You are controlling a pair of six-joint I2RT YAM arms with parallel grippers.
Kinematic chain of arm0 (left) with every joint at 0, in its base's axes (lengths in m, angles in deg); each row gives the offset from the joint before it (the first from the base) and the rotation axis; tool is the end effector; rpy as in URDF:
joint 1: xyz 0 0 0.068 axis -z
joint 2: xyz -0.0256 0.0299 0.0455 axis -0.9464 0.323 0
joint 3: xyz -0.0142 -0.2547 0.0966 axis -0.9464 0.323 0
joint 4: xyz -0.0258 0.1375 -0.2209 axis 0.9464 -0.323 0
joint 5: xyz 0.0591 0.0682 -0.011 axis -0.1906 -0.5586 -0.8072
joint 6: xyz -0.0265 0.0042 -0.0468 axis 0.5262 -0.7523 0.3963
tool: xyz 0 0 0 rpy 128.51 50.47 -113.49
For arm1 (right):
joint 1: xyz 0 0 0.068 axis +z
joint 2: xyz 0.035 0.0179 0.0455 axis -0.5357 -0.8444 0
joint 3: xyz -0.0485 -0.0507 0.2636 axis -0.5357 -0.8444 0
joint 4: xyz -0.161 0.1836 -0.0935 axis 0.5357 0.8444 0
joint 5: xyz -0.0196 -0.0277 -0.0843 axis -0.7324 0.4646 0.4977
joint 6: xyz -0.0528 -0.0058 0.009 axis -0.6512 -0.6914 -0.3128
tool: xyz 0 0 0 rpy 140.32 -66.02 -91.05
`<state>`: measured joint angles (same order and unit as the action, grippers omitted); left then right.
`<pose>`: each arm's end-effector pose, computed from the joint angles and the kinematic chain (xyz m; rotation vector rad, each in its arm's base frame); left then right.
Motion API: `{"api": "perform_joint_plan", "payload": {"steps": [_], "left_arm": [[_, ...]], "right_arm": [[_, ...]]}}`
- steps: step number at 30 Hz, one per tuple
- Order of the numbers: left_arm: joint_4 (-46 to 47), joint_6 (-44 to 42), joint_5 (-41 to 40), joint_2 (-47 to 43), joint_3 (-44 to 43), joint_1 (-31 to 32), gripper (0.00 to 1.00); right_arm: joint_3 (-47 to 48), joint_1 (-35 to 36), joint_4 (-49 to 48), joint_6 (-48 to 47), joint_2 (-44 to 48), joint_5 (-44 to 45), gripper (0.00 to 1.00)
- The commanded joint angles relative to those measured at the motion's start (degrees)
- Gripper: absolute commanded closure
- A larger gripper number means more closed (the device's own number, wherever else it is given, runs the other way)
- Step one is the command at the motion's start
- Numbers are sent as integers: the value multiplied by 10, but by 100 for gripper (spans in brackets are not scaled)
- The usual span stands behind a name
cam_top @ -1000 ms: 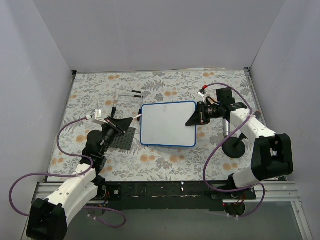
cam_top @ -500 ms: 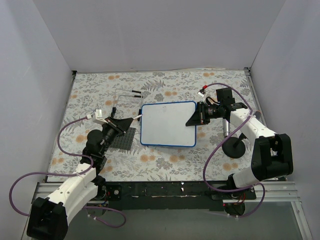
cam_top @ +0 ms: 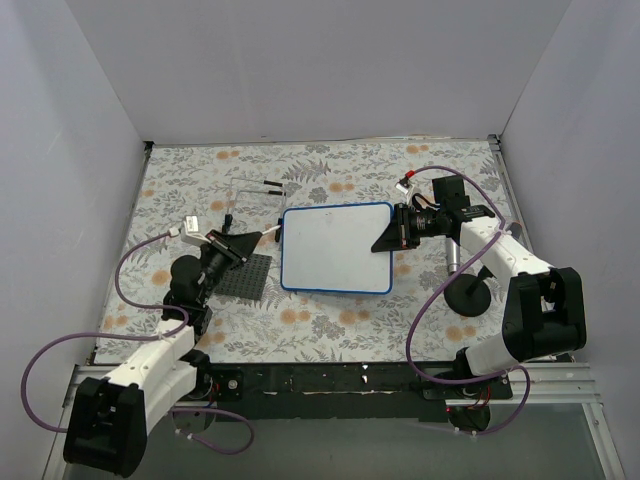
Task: Write a sentence on the whiteboard
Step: Write with the whiteboard marker without the cap on the whiteboard.
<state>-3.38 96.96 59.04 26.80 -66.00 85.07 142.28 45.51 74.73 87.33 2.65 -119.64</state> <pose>0.1802 -0.0518 0.2156 -1.0136 1.5171 -1.5526 0.2878 0.0953 0.2446 -0.4116 2.3548 1.2848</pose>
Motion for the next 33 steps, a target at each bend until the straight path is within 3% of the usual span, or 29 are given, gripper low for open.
{"api": "perform_joint_plan", "payload": {"steps": [1,19,33], "left_arm": [[55,18,64,38,-2,-29,100],[109,-45,143,245,-97,-55,100],[129,-63,139,300,-111,-55,100]], "right_arm": [[-7,1,4,-33,6,29,99],[-6,1,1,-32,2,21,99],[-3,1,1,-31,-5,21,99]]}}
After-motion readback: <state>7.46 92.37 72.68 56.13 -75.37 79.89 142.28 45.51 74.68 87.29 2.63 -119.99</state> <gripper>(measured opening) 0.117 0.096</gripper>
